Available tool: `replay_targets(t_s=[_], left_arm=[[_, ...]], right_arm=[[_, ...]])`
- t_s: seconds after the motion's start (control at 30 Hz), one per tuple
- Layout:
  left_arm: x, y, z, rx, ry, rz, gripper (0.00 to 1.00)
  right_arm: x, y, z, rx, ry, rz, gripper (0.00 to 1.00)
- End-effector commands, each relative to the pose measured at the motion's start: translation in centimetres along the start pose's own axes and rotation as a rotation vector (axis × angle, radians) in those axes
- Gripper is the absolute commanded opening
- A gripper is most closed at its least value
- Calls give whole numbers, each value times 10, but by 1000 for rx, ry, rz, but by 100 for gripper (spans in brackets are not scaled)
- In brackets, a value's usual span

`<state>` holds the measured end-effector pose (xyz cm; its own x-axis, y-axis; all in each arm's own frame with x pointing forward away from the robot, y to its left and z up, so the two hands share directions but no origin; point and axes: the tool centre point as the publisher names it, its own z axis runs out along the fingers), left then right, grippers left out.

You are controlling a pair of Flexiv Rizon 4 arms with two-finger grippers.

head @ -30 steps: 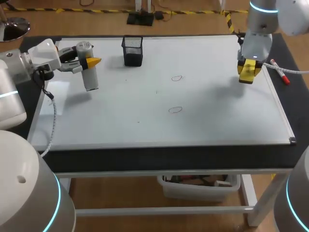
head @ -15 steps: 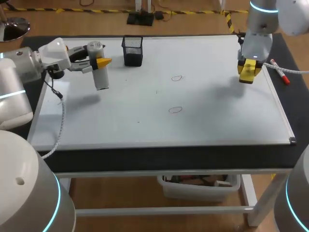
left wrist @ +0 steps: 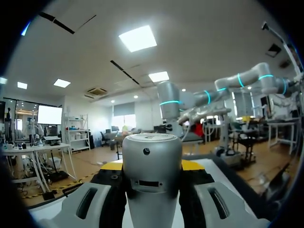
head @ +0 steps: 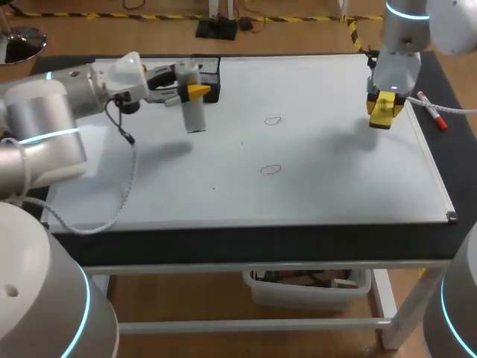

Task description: Pick up the inspection probe, press it on each red-marked spot on the whiteboard one by one, put down the probe, pick up the eraser, and wipe off all the red marks.

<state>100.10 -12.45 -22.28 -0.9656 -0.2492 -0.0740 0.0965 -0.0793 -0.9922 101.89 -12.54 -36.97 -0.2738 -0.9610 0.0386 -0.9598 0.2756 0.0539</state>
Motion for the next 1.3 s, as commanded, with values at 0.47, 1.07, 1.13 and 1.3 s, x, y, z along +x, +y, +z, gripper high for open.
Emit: replay_targets(t_s=[0.47, 1.07, 1.13, 1.3], left_arm=[[-19, 25, 108, 24, 29, -31, 0], [-16, 42, 170, 20, 11, -48, 0], [-17, 45, 173, 20, 13, -49, 0], [-20, 49, 177, 16, 3, -40, 0]], right_arm=[[1, -1, -1, 0, 2, -3, 0], [1, -1, -1, 0, 2, -3, 0], [1, -1, -1, 0, 2, -3, 0], [1, -1, -1, 0, 2, -3, 0]])
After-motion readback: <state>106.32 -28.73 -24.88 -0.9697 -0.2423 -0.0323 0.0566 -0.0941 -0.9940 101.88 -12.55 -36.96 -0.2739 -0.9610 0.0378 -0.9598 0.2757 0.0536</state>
